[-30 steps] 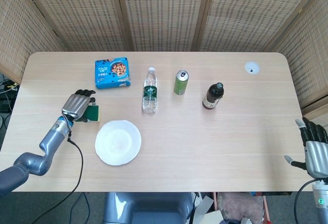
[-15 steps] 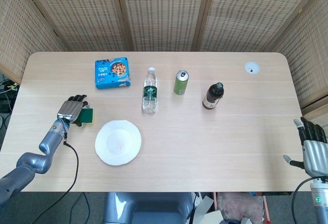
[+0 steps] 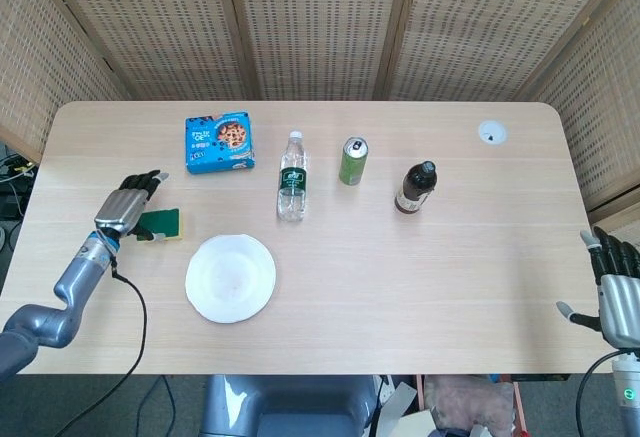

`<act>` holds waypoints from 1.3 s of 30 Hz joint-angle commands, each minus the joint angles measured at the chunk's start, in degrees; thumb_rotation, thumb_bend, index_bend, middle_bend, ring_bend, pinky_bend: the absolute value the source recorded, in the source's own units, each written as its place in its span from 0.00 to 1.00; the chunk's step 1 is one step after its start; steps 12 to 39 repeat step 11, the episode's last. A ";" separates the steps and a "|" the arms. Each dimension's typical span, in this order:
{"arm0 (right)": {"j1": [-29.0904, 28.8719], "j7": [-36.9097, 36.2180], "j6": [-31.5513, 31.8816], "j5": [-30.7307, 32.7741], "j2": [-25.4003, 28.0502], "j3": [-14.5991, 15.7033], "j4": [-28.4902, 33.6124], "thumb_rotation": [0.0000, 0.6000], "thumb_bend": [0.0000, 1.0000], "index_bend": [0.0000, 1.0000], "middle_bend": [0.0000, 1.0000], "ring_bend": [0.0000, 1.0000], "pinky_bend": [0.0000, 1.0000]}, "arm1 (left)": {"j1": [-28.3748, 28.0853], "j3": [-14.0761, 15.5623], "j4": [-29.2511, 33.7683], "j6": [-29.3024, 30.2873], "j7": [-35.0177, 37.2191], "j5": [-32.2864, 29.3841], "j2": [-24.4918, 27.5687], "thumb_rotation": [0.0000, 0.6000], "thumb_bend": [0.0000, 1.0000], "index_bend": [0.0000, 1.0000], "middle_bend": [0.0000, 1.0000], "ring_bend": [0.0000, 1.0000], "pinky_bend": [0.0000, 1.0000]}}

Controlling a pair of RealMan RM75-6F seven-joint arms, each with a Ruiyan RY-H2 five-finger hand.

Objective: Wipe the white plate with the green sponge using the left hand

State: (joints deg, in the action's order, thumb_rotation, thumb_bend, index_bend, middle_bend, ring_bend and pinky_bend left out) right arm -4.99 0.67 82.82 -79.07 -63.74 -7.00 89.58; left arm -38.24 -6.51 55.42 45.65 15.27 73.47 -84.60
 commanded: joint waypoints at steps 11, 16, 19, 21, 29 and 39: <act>1.39 -3.94 3.51 -2.67 1.73 -0.08 0.28 1.00 0.00 0.04 0.00 0.00 0.00 | 22.48 2.80 37.36 35.59 -25.13 -1.67 16.59 1.00 0.00 0.00 0.00 0.00 0.00; 1.39 -3.94 3.51 -2.67 1.73 -0.08 0.28 1.00 0.00 0.04 0.00 0.00 0.00 | 22.48 2.80 37.36 35.59 -25.13 -1.67 16.59 1.00 0.00 0.00 0.00 0.00 0.00; 1.39 -3.94 3.51 -2.67 1.73 -0.08 0.28 1.00 0.00 0.04 0.00 0.00 0.00 | 22.48 2.80 37.36 35.59 -25.13 -1.67 16.59 1.00 0.00 0.00 0.00 0.00 0.00; 1.39 -3.94 3.51 -2.67 1.73 -0.08 0.28 1.00 0.00 0.04 0.00 0.00 0.00 | 22.48 2.80 37.36 35.59 -25.13 -1.67 16.59 1.00 0.00 0.00 0.00 0.00 0.00; 1.39 -3.94 3.51 -2.67 1.73 -0.08 0.28 1.00 0.00 0.04 0.00 0.00 0.00 | 22.48 2.80 37.36 35.59 -25.13 -1.67 16.59 1.00 0.00 0.00 0.00 0.00 0.00; 1.39 -3.94 3.51 -2.67 1.73 -0.08 0.28 1.00 0.00 0.04 0.00 0.00 0.00 | 22.48 2.80 37.36 35.59 -25.13 -1.67 16.59 1.00 0.00 0.00 0.00 0.00 0.00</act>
